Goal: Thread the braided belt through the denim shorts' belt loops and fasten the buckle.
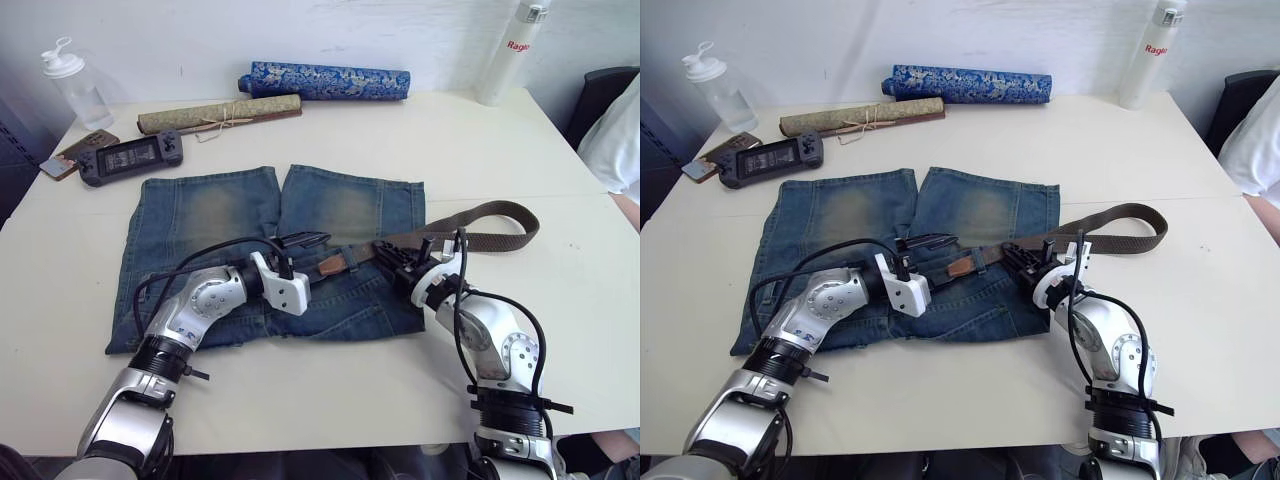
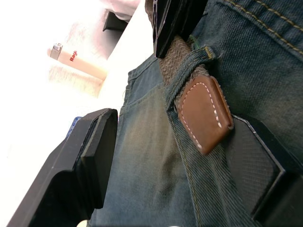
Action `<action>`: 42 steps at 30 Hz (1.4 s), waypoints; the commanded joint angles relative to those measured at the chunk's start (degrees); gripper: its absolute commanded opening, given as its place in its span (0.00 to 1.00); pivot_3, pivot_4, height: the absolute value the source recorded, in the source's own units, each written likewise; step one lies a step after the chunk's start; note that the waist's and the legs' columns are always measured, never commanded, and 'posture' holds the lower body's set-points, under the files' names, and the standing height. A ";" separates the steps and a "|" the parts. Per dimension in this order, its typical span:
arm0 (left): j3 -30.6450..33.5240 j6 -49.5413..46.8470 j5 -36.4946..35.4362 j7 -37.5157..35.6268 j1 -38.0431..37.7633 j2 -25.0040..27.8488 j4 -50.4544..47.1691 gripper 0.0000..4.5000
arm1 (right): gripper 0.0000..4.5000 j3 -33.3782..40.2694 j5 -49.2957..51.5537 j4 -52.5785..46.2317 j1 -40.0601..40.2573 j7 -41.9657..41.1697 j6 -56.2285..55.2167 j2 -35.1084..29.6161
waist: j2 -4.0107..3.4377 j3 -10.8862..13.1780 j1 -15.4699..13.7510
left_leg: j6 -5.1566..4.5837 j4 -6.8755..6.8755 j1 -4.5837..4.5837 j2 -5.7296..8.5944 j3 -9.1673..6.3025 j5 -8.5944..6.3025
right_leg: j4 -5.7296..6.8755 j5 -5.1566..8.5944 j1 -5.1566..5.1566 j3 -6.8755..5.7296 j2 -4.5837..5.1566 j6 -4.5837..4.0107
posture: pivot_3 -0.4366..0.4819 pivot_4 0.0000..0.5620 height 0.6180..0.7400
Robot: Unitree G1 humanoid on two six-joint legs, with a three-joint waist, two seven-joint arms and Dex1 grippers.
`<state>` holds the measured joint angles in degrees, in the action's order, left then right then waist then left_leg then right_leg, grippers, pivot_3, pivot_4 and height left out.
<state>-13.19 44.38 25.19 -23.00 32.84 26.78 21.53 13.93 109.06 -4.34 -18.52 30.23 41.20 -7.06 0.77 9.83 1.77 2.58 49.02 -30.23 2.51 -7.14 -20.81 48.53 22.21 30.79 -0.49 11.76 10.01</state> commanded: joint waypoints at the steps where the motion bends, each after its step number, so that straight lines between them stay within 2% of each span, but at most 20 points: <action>1: -0.92 0.30 0.13 0.96 0.29 0.28 0.36 0.81 | 0.00 -1.63 -0.68 0.05 1.48 0.11 0.37 0.56 | 0.00 0.00 -0.02 | 0.00 0.00 0.00 0.00 -0.01 0.00 | 0.00 0.00 0.00 0.00 0.00 0.00 | 0.48 0.27 0.16; 4: -1.22 0.86 -0.49 0.67 -0.12 0.93 -0.47 0.81 | 0.00 -1.57 -0.81 0.09 1.51 -0.01 0.30 0.54 | 0.00 0.00 -0.01 | 0.00 0.00 0.00 0.00 -0.01 0.00 | -0.01 0.00 0.00 0.00 0.00 0.00 | 0.48 0.27 0.16; 6: -1.45 1.16 -0.56 0.60 -0.26 1.34 -0.57 0.69 | 0.00 -1.51 -0.92 0.24 1.52 -0.17 0.33 0.44 | 0.00 0.00 0.00 | 0.00 0.00 0.00 -0.01 -0.01 0.00 | -0.01 0.00 0.00 0.00 -0.01 0.00 | 0.48 0.27 0.16; 7: -1.64 1.26 -0.50 0.54 -0.30 1.54 -0.55 0.63 | 0.00 -1.48 -0.93 0.32 1.53 -0.20 0.33 0.41 | 0.00 0.00 0.00 | 0.00 0.00 0.00 -0.01 -0.01 0.00 | -0.01 0.00 0.00 0.00 -0.01 0.00 | 0.48 0.27 0.16; 8: -1.79 1.23 -0.53 0.46 -0.30 1.65 -0.54 0.49 | 0.00 -1.47 -0.91 0.34 1.53 -0.21 0.34 0.39 | 0.00 0.00 0.00 | 0.00 0.00 0.00 -0.01 -0.02 0.00 | -0.01 0.00 0.01 0.00 -0.02 0.00 | 0.48 0.27 0.16; 11: -2.05 0.92 -0.47 0.37 -0.33 1.78 -0.75 0.26 | 0.00 -1.49 -0.84 0.34 1.57 -0.23 0.41 0.27 | -0.02 -0.02 -0.02 | 0.00 -0.01 0.00 -0.01 -0.02 0.00 | -0.01 0.00 0.00 0.01 -0.02 0.00 | 0.48 0.27 0.16; 13: -2.24 0.71 -0.29 0.33 -0.38 1.84 -1.13 0.04 | 0.00 -1.50 -0.87 0.39 1.52 -0.27 0.45 0.19 | -0.07 -0.10 -0.02 | 0.00 -0.01 0.00 -0.01 -0.02 0.00 | -0.01 0.00 0.00 0.01 -0.02 0.00 | 0.48 0.27 0.16; 14: -2.39 0.54 0.17 0.35 -0.36 1.93 -1.47 0.02 | 0.00 -1.50 -0.89 0.40 1.47 -0.30 0.49 0.13 | -0.15 -0.16 -0.02 | -0.01 -0.01 0.00 -0.01 -0.02 0.00 | -0.02 0.00 0.00 0.01 -0.02 0.00 | 0.48 0.27 0.16; 23: -3.17 -1.00 3.18 -0.08 -1.03 3.30 -5.65 0.02 | 0.00 -1.34 -1.13 -0.99 1.51 0.23 0.08 -0.33 | -0.15 -0.17 0.00 | -0.03 -0.02 0.02 -0.01 -0.02 -0.02 | -0.03 0.00 0.00 0.05 -0.06 0.00 | 0.48 0.27 0.16; 27: -3.30 -2.26 3.12 -0.49 -1.61 3.46 -6.81 0.00 | 0.33 -0.11 0.09 -5.75 1.57 -0.02 -0.89 -1.19 | -0.20 -0.13 -0.06 | -0.04 -0.02 0.01 -0.01 -0.03 -0.02 | -0.04 0.00 0.01 0.05 -0.06 0.00 | 0.48 0.27 0.16; 30: -3.47 -2.89 3.04 -0.68 -2.22 3.61 -7.67 0.00 | 0.65 1.12 0.16 -10.35 2.83 -1.40 -0.92 -3.56 | -0.32 -0.06 -0.06 | -0.04 -0.01 -0.03 0.01 0.01 -0.02 | -0.04 0.00 0.06 0.12 -0.05 0.01 | 0.48 0.27 0.16; 31: -3.50 -3.10 3.05 -0.68 -2.35 3.65 -7.97 0.00 | 0.73 1.02 -0.87 -12.28 3.66 -2.71 0.26 -5.78 | -0.32 -0.06 -0.09 | -0.04 -0.02 -0.03 0.01 0.01 -0.02 | -0.05 0.00 0.06 0.12 -0.05 0.01 | 0.48 0.27 0.16; 36: -3.63 -4.01 2.69 -0.79 -2.82 3.86 -8.89 0.00 | 0.73 1.53 -5.49 -23.03 7.10 -11.71 3.32 -16.89 | -0.33 -0.06 -0.12 | -0.07 -0.06 0.00 0.01 0.00 -0.04 | -0.14 0.01 0.02 0.12 -0.06 0.02 | 0.48 0.27 0.16; 40: -4.05 -4.57 2.43 -0.87 -3.34 3.50 -9.19 0.00 | 0.73 -0.91 -19.94 -34.42 9.46 -26.61 7.10 -28.93 | -0.39 -0.03 -0.31 | -0.08 -0.10 0.03 0.00 0.01 -0.05 | -0.22 0.01 -0.01 0.12 -0.08 0.06 | 0.48 0.27 0.16; 42: -4.19 -4.77 2.23 -0.92 -3.36 3.40 -9.35 0.00 | 0.73 -3.40 -26.19 -36.31 11.59 -28.61 6.91 -31.69 | -0.27 -0.10 -0.35 | -0.09 -0.24 0.09 0.01 -0.05 -0.05 | -0.50 -0.01 -0.19 0.08 -0.10 0.15 | 0.48 0.27 0.16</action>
<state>-16.11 39.76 27.53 -23.09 30.82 30.04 12.10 12.65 87.88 -37.65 -8.19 4.73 47.64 -38.14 0.50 9.73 1.42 2.48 48.68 -30.06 2.49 -7.25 -20.86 47.88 22.20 30.47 -0.49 11.63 10.17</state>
